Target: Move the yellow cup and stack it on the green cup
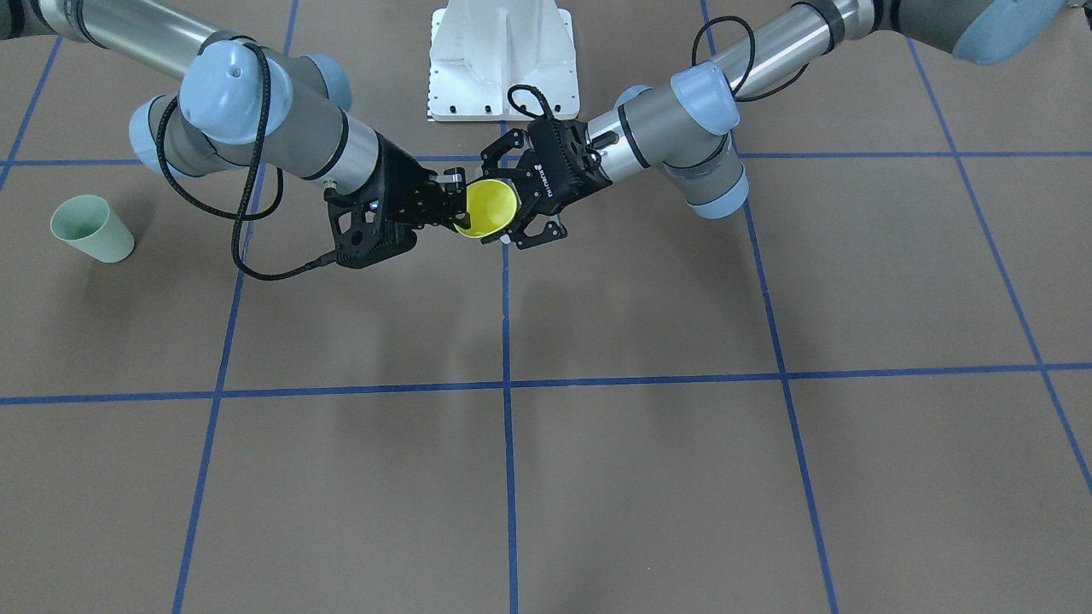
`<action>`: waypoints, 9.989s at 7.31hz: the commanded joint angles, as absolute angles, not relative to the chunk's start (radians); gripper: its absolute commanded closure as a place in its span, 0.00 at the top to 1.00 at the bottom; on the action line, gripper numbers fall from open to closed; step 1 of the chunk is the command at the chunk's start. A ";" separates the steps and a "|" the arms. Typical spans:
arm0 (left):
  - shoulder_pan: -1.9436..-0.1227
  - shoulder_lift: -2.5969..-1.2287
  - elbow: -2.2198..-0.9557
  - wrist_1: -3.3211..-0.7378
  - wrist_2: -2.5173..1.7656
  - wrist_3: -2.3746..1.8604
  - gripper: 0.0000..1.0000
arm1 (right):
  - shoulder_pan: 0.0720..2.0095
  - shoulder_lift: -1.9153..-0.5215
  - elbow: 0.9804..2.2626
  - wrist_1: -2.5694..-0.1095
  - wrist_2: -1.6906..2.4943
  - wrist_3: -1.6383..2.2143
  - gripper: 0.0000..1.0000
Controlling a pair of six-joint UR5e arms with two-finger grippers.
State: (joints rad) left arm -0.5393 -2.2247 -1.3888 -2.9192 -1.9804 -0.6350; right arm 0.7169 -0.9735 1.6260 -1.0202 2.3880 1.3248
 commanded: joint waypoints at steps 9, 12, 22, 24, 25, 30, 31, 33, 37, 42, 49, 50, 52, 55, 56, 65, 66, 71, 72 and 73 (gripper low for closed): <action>-0.538 -2.230 -1.391 -2.918 -1.980 -0.703 0.99 | 0.719 -0.979 1.634 -1.015 2.388 1.321 0.00; -0.538 -2.224 -1.400 -2.921 -1.982 -0.756 1.00 | 0.741 -0.998 1.644 -1.016 2.404 1.319 0.00; -0.610 -2.172 -1.427 -2.899 -1.970 -0.797 0.99 | 0.906 -1.117 1.655 -1.023 2.462 1.223 0.00; -0.696 -2.132 -1.425 -2.792 -1.924 -0.802 0.99 | 0.969 -1.118 1.660 -1.025 2.447 1.150 0.00; -0.736 -2.096 -1.424 -2.758 -1.910 -0.802 0.99 | 1.006 -1.127 1.660 -1.026 2.447 1.099 0.00; -0.896 -2.071 -1.431 -2.426 -1.789 -0.810 0.99 | 1.088 -1.205 1.736 -1.352 2.217 0.541 0.00; -0.934 -2.072 -1.439 -2.327 -1.787 -0.807 0.99 | 1.088 -1.257 1.793 -1.465 2.163 0.425 0.00; -0.989 -2.075 -1.445 -2.190 -1.798 -0.793 0.99 | 1.103 -1.354 1.842 -1.545 2.143 0.302 0.00; -1.129 -2.082 -1.443 -1.916 -1.937 -0.493 0.99 | 1.169 -1.547 1.974 -1.537 2.160 0.224 0.00; -1.158 -2.083 -1.447 -1.861 -1.997 -0.474 1.00 | 1.169 -1.753 2.047 -1.227 2.160 0.410 0.00; -1.158 -2.083 -1.447 -1.864 -1.999 -0.474 1.00 | 1.193 -1.844 1.971 -1.085 2.315 0.417 0.00; -1.158 -2.083 -1.447 -1.867 -1.999 -0.474 1.00 | 1.193 -1.845 1.971 -1.085 2.313 0.417 0.00; -1.158 -2.083 -1.447 -1.870 -1.999 -0.474 1.00 | 1.189 -1.841 1.964 -1.086 2.304 0.417 0.00; -1.158 -2.083 -1.447 -1.870 -1.999 -0.474 1.00 | 1.189 -1.855 1.960 -1.086 2.303 0.416 0.00; -1.158 -2.083 -1.447 -1.870 -1.999 -0.474 1.00 | 1.189 -1.856 1.962 -1.086 2.304 0.417 0.00; -1.158 -2.079 -1.445 -1.873 -1.999 -0.476 1.00 | 1.152 -1.870 1.959 -1.089 2.310 0.417 0.00; -1.157 -2.080 -1.445 -1.873 -1.999 -0.476 1.00 | 1.152 -1.868 1.954 -1.089 2.304 0.416 0.00; -1.158 -2.077 -1.447 -1.875 -1.999 -0.476 1.00 | 1.150 -1.858 1.944 -1.089 2.296 0.416 0.10; -1.158 -2.077 -1.447 -1.875 -1.999 -0.476 1.00 | 1.150 -1.859 1.945 -1.088 2.296 0.416 0.62; -1.157 -2.077 -1.447 -1.875 -1.999 -0.476 1.00 | 1.150 -1.859 1.945 -1.083 2.296 0.416 0.91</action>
